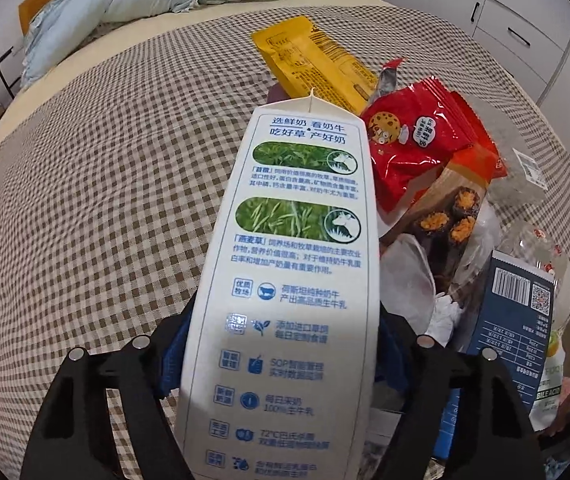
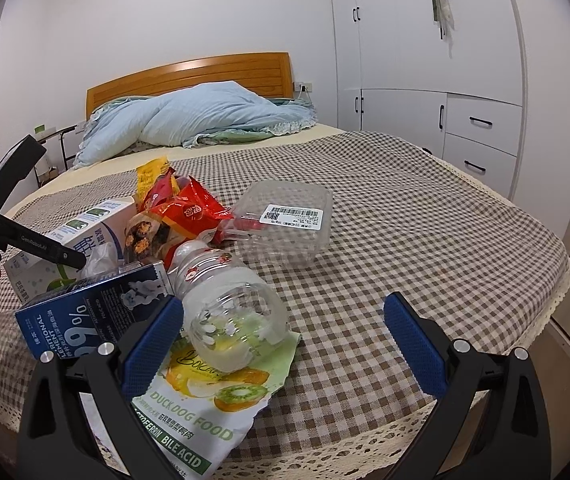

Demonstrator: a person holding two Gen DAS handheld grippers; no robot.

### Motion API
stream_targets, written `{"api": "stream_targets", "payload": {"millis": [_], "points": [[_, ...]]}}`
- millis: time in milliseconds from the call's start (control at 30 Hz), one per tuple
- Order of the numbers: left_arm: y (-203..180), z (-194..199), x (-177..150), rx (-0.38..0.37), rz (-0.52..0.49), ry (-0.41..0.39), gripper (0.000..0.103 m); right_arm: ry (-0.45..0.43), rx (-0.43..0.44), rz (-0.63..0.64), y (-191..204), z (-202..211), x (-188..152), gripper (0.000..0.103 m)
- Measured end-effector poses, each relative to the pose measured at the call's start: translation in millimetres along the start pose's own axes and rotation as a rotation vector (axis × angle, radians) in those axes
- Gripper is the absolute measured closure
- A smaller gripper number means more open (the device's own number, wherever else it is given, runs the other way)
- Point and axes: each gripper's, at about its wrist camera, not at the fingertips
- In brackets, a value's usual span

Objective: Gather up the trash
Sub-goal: 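Reach the left tool to the white milk carton and close on it, then grasp the clear plastic clamshell box with the right tool while left holds carton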

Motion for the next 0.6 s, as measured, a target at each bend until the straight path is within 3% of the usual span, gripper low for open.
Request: {"api": "stream_targets", "payload": {"millis": [300, 600], "points": [[-6, 6, 0, 0.03, 0.017, -0.021, 0.031, -0.002, 0.004, -0.01, -4, 2, 1, 0.006], [-3, 32, -2, 0.057, 0.037, -0.11, 0.032, 0.022, 0.026, -0.044, -15, -3, 9, 0.006]]}}
Point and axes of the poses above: each gripper's, at about its wrist camera, not at the fingertips, and z roughly against the way its jaws point, y to its left, x to its top, and after that the axes turned 12 degrees about -x, right-handed
